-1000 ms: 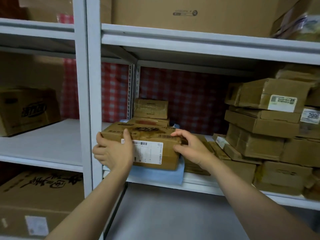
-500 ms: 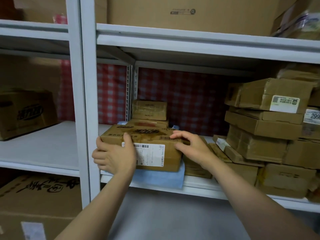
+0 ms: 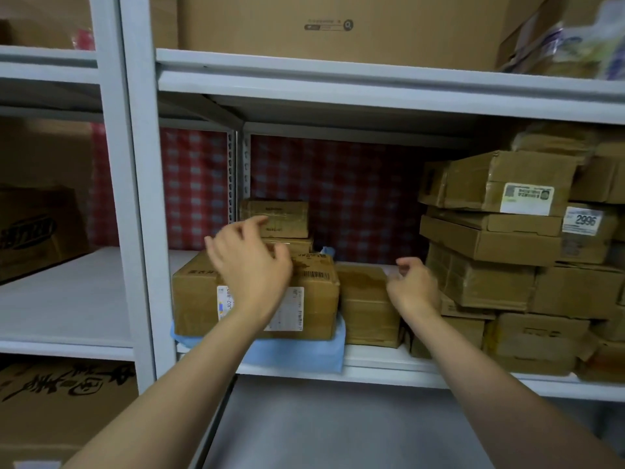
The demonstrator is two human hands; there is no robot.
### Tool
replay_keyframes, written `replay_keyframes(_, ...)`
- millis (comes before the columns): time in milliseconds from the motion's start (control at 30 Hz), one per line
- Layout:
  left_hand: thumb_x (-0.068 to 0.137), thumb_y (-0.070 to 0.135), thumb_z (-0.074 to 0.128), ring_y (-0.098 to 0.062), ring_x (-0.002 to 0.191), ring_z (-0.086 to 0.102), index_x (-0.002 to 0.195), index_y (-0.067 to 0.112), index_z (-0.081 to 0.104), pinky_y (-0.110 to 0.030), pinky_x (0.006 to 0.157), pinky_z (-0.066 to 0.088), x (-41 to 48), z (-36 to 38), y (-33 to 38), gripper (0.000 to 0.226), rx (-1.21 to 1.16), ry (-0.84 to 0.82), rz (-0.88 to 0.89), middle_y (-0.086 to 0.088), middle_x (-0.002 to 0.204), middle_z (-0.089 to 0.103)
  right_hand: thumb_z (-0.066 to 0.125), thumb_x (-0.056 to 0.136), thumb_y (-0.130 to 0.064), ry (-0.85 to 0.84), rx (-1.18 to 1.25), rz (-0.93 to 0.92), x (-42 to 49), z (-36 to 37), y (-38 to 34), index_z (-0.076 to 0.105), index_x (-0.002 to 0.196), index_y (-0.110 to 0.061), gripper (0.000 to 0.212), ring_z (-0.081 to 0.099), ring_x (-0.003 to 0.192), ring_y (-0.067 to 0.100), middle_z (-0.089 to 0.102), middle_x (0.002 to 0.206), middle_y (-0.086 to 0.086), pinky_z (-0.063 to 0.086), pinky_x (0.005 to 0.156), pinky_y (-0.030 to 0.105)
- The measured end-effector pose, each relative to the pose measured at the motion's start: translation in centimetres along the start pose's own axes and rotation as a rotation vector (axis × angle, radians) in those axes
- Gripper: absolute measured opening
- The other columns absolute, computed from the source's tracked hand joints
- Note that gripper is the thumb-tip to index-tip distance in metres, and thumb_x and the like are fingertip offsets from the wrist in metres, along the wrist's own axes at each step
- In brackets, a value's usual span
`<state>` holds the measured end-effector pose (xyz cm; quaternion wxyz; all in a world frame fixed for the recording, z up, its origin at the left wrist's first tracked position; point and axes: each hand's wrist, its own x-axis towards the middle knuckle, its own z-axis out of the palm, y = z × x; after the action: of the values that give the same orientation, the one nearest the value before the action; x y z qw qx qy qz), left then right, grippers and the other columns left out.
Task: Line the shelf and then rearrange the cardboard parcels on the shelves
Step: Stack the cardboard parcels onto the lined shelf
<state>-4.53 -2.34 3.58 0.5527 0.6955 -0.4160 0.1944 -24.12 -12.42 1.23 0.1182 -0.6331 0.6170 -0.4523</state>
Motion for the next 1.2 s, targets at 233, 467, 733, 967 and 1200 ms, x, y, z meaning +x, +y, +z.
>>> replay_keyframes(233, 0.093, 0.038, 0.050, -0.023, 0.132, 0.042, 0.123, 0.035, 0.060, -0.050, 0.121, -0.005, -1.4, 3.2, 6.3, 0.032, 0.155, -0.506, 0.284, -0.001, 0.130, 0.057, 0.060, 0.070, -0.066, -0.400, -0.349, 0.011, -0.6, 0.5, 0.6, 0.039, 0.142, -0.025, 0.086, 0.026, 0.139, 0.035, 0.041, 0.146, 0.007, 0.036, 0.108, 0.043)
replay_keyframes(467, 0.097, 0.042, 0.049, -0.025, 0.131, 0.048, 0.126, 0.037, 0.059, -0.049, 0.122, 0.007, 1.6, 5.4, 6.9, 0.031, 0.224, -0.793, 0.156, -0.001, 0.132, 0.061, 0.061, 0.070, -0.071, -0.464, -0.426, 0.094, -1.4, 2.5, -1.4, 0.026, 0.146, -0.009, 0.104, 0.017, 0.138, 0.039, 0.023, 0.152, 0.018, 0.032, 0.107, 0.042)
replay_keyframes(733, 0.093, 0.045, 0.055, -0.025, 0.124, 0.054, 0.127, 0.034, 0.058, -0.045, 0.112, 0.036, 4.0, 6.2, 5.7, 0.036, 0.102, -0.775, 0.082, 0.000, 0.129, 0.063, 0.068, 0.062, -0.071, -0.251, -0.265, 0.212, -0.7, 3.2, -3.2, 0.024, 0.137, -0.013, 0.104, 0.026, 0.132, 0.038, 0.029, 0.143, 0.022, 0.040, 0.097, 0.040)
replay_keyframes(967, 0.093, 0.047, 0.054, -0.030, 0.125, 0.053, 0.143, 0.023, 0.043, -0.044, 0.104, 0.046, 8.1, 8.0, 4.9, 0.057, -0.299, -0.655, -0.192, -0.007, 0.140, 0.053, 0.075, 0.064, -0.058, 0.063, -0.079, 0.011, 2.7, -0.9, -4.3, 0.024, 0.138, -0.017, 0.099, 0.027, 0.133, 0.032, 0.031, 0.144, 0.014, 0.041, 0.097, 0.041)
replay_keyframes(1200, 0.099, 0.054, 0.041, -0.028, 0.139, 0.038, 0.152, 0.024, 0.028, -0.043, 0.109, 0.032, 12.1, 7.6, 5.3, 0.063, -0.795, -0.609, -0.370, -0.005, 0.153, 0.038, 0.084, 0.061, -0.041, 0.039, 0.011, -0.494, 4.8, -2.3, -3.1, 0.023, 0.141, -0.020, 0.102, 0.015, 0.141, 0.018, 0.015, 0.151, -0.004, 0.025, 0.115, 0.032)
